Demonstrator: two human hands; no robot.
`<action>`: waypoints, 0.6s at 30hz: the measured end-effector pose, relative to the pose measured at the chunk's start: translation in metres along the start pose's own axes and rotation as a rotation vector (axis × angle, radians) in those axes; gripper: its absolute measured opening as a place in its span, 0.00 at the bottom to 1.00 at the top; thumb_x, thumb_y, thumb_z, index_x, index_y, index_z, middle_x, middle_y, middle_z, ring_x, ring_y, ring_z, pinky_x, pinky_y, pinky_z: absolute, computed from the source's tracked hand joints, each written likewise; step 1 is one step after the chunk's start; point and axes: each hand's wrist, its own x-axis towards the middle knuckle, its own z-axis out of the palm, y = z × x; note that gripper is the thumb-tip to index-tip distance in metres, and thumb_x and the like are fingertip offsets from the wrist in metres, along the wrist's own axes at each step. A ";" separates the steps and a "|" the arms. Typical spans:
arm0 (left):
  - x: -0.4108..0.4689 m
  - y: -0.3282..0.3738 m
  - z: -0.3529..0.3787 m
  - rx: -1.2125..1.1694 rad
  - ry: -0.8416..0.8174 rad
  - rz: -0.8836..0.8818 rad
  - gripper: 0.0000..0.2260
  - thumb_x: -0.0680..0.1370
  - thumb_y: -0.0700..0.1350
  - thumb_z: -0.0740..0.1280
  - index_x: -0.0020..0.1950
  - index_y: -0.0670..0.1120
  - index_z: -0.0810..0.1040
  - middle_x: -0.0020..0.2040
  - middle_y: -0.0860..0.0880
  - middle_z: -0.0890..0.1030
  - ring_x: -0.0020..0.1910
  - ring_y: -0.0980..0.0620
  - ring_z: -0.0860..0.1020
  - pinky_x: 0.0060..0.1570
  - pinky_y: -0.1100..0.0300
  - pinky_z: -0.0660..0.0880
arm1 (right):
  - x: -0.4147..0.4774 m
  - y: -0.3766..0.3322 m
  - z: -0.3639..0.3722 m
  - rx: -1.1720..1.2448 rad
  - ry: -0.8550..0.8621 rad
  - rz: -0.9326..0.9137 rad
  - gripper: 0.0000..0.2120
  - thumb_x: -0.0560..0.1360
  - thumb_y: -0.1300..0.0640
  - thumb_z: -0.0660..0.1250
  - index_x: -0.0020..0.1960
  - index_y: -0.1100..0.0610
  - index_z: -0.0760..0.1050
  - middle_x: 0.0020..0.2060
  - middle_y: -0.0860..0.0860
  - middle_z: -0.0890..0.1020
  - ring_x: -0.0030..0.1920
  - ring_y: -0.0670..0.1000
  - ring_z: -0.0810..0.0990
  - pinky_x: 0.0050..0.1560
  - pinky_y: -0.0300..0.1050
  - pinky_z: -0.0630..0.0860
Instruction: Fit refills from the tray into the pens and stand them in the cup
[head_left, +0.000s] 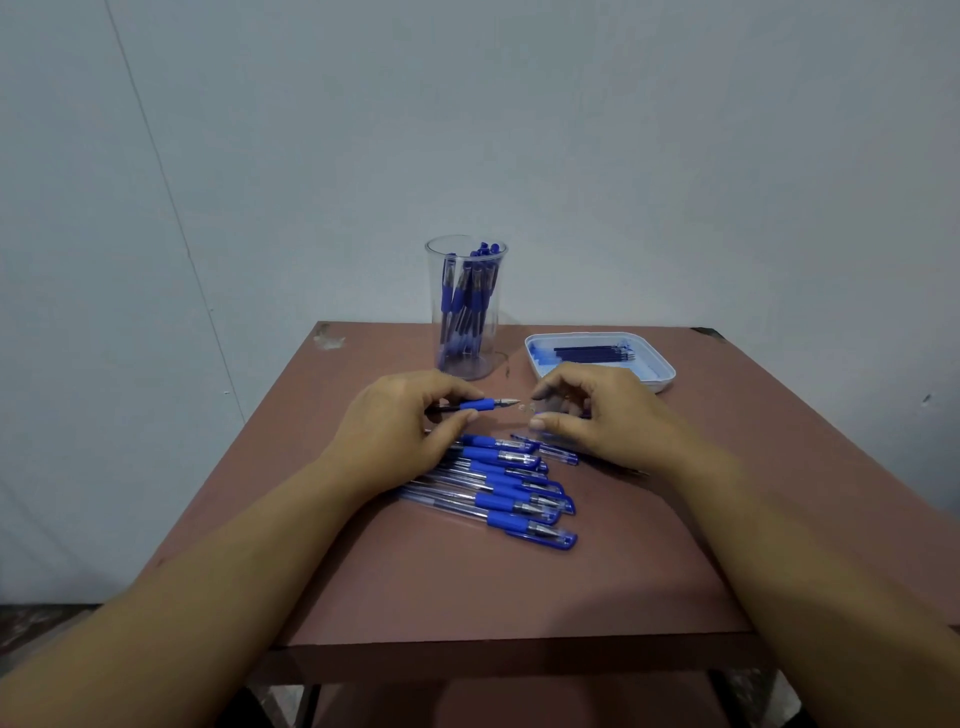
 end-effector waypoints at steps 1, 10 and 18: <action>-0.001 -0.001 -0.001 -0.004 0.001 -0.010 0.10 0.75 0.48 0.72 0.56 0.56 0.83 0.45 0.60 0.83 0.41 0.60 0.79 0.41 0.67 0.74 | -0.003 0.001 -0.004 -0.013 -0.012 0.017 0.08 0.71 0.49 0.75 0.48 0.47 0.79 0.39 0.41 0.80 0.40 0.37 0.76 0.40 0.30 0.72; -0.004 -0.001 -0.002 -0.028 0.021 -0.005 0.09 0.75 0.51 0.71 0.55 0.57 0.83 0.40 0.63 0.79 0.39 0.62 0.78 0.40 0.67 0.74 | -0.010 0.006 -0.011 -0.179 -0.170 0.091 0.04 0.70 0.50 0.75 0.43 0.48 0.82 0.40 0.42 0.81 0.42 0.40 0.78 0.38 0.31 0.72; -0.003 -0.001 -0.001 -0.021 0.024 -0.001 0.10 0.75 0.53 0.69 0.55 0.57 0.83 0.41 0.62 0.80 0.39 0.61 0.78 0.40 0.66 0.74 | -0.008 0.007 -0.010 -0.142 -0.048 0.097 0.02 0.74 0.56 0.70 0.46 0.50 0.80 0.34 0.44 0.78 0.35 0.39 0.75 0.36 0.31 0.71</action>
